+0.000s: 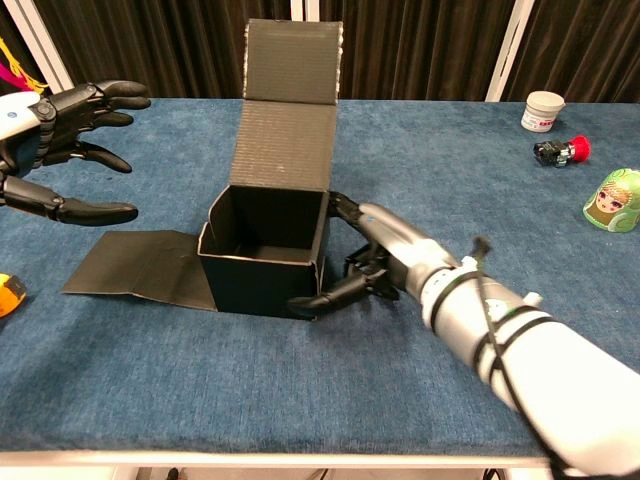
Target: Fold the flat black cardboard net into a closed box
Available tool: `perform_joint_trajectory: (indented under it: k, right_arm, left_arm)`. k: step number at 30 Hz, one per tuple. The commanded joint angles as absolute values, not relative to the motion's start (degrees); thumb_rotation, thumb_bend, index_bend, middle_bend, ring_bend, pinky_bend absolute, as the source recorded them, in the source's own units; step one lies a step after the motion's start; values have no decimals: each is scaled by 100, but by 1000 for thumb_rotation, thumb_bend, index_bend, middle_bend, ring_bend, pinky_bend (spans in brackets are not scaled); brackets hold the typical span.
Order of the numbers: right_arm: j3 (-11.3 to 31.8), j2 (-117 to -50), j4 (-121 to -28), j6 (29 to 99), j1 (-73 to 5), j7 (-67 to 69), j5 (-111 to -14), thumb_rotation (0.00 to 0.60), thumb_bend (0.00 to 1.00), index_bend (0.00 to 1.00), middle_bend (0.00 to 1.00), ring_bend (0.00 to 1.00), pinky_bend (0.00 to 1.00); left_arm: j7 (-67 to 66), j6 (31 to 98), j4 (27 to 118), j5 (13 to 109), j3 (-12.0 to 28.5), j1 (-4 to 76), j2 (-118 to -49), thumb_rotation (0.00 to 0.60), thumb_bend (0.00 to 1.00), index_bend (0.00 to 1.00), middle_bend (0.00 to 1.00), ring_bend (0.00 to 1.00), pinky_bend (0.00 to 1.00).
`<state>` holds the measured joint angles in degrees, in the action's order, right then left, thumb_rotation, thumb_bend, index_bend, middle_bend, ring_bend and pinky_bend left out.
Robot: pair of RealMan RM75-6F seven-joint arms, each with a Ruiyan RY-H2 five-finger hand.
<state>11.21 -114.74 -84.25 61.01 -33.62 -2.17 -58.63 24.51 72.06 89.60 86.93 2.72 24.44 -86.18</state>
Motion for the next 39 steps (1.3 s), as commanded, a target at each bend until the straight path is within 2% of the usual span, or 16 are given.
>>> perform_joint_trajectory:
  k: [1,8,17,19,20,22,23,25,26,29,31,33,39]
  right_arm:
    - [1435,-11804,-8022,6079,-3556,-490,-5695,600,0,0,55,711,1000]
    - [1893,-11878,-7594,5791,-3801,-627,-5482,600,0,0,87,712,1000]
    - [1812,-11919,-7338,5484,-3803,-179,-5714,600,0,0,131,712,1000]
    - [1874,-12031,-7188,5545,-3822,-27,-5821,600,8,0,183,713,1000]
    - [1920,-12128,-7062,5607,-3842,64,-5893,600,45,19,238,720,1000]
    - [2043,-12284,-6865,5708,-3890,184,-5960,600,137,118,332,739,1000]
    - [2146,-12375,-6735,5753,-3944,239,-5986,600,194,214,384,755,1000]
    - [2308,-12455,-6607,5771,-4023,315,-5991,600,252,312,447,771,1000]
    - [2404,-12462,-6585,5756,-4062,367,-5984,600,278,342,470,775,1000]
    - [2661,-12349,-6739,5669,-4082,532,-5873,600,293,378,487,776,1000]
    - [2822,-12216,-6924,5597,-4060,667,-5783,600,292,384,489,776,1000]
    - [2959,-12011,-7187,5463,-4005,860,-5688,600,294,384,489,776,1000]
    - [3121,-11336,-8015,5038,-3751,1383,-5455,600,296,384,488,775,1000]
  left_arm:
    - [2472,7219,8970,8717,271,2437,-8595,496,0,32,28,17,243]
    - [2530,7243,8997,8752,253,2410,-8557,497,0,32,28,17,243]
    - [2509,7219,9019,8786,232,2410,-8547,494,0,32,28,17,243]
    - [2491,7267,9027,8802,230,2386,-8541,498,0,32,28,17,244]
    - [2462,7329,9023,8824,232,2361,-8542,504,0,32,28,18,245]
    - [2355,7538,8989,8895,257,2292,-8573,517,0,42,39,37,266]
    - [2216,7742,8944,8972,276,2225,-8611,523,0,69,68,71,306]
    - [2012,8085,8865,9147,288,2122,-8677,545,0,166,158,190,449]
    - [1914,8292,8815,9270,284,2060,-8711,571,0,236,221,298,578]
    - [1705,8587,8705,9526,219,1969,-8755,600,0,400,368,570,833]
    - [1669,8662,8645,9688,136,1952,-8765,600,0,472,438,666,914]
    - [1659,8648,8607,9859,-5,1955,-8744,600,0,496,479,719,972]
    - [1576,8197,8475,10196,-384,2135,-8674,600,0,516,483,731,1000]
